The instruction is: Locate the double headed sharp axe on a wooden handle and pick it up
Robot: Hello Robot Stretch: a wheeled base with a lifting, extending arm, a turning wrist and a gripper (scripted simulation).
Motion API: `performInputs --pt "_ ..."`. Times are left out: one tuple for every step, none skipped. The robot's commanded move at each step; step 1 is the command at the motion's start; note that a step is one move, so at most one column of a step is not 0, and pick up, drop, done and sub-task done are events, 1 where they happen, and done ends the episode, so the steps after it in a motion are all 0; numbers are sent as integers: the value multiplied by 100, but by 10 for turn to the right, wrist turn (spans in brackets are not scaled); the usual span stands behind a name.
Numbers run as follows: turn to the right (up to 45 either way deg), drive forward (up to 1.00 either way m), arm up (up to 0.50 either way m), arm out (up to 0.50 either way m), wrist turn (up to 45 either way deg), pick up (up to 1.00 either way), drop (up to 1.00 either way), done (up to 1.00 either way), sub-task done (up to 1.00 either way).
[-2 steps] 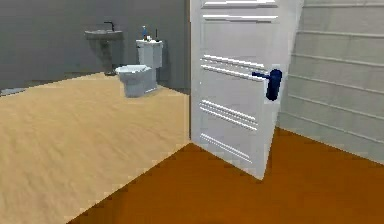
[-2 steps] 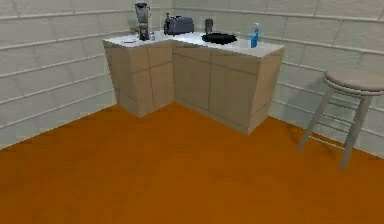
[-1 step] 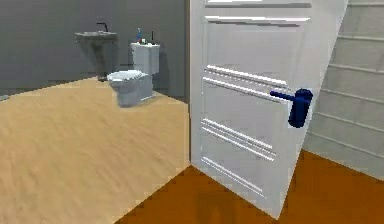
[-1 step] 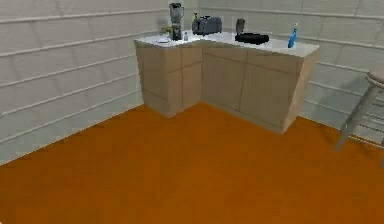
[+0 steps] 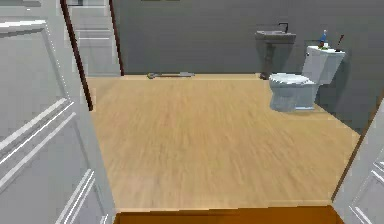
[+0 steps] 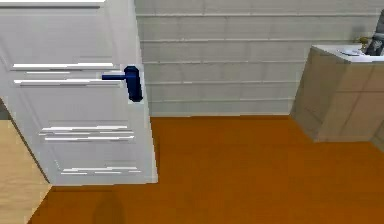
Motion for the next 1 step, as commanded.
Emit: performInputs --pt "0 65 0 0 0 0 0 0 0"
